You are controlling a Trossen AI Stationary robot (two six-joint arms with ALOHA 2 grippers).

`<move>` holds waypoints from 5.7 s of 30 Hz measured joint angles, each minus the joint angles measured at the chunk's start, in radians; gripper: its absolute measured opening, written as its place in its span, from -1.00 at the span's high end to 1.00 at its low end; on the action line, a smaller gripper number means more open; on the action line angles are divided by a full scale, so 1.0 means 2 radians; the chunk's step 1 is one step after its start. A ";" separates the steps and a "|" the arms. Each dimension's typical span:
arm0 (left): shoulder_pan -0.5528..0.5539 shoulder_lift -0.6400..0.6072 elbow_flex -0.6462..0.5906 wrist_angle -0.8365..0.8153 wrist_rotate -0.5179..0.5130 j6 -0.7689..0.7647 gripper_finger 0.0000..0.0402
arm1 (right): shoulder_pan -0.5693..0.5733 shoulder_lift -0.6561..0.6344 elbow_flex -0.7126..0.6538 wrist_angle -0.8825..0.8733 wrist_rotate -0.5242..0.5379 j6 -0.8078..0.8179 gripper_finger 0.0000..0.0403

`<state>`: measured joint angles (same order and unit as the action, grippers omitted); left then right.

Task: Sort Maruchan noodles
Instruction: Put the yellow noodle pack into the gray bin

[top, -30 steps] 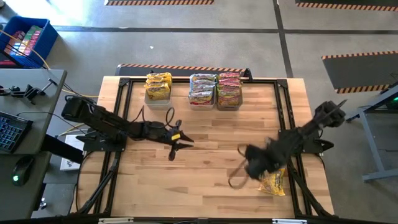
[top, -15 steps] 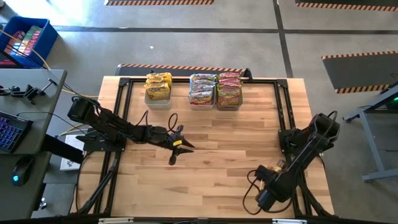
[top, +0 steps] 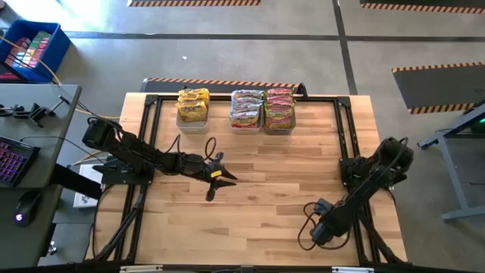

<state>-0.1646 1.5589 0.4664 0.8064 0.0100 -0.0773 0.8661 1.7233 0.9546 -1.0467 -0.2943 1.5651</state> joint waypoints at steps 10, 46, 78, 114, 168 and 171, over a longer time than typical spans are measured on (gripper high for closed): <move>0.000 0.000 0.000 0.004 0.000 -0.005 0.56 | -0.048 -0.001 -0.015 0.002 0.148 -0.137 1.00; -0.006 0.035 0.054 -0.051 -0.011 -0.130 0.09 | -0.211 -0.005 0.041 0.309 0.356 -0.633 1.00; 0.046 0.150 0.138 -0.108 0.071 -0.284 0.12 | -0.154 -0.017 -0.111 0.429 0.372 -0.448 1.00; 0.045 0.262 0.259 -0.165 0.154 0.145 0.16 | -0.161 -0.017 -0.116 0.460 0.362 -0.499 1.00; -0.094 0.113 0.258 -0.305 -0.260 0.325 1.00 | -0.141 -0.115 -0.366 0.951 0.444 -0.414 -0.13; -0.095 0.113 0.258 -0.295 -0.270 0.320 1.00 | -0.152 -0.108 -0.389 1.011 0.443 -0.426 -0.13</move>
<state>-0.3547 1.7847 0.9827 0.2158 -0.5290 0.5625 0.5626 1.5075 0.1769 0.9747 0.5914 0.7138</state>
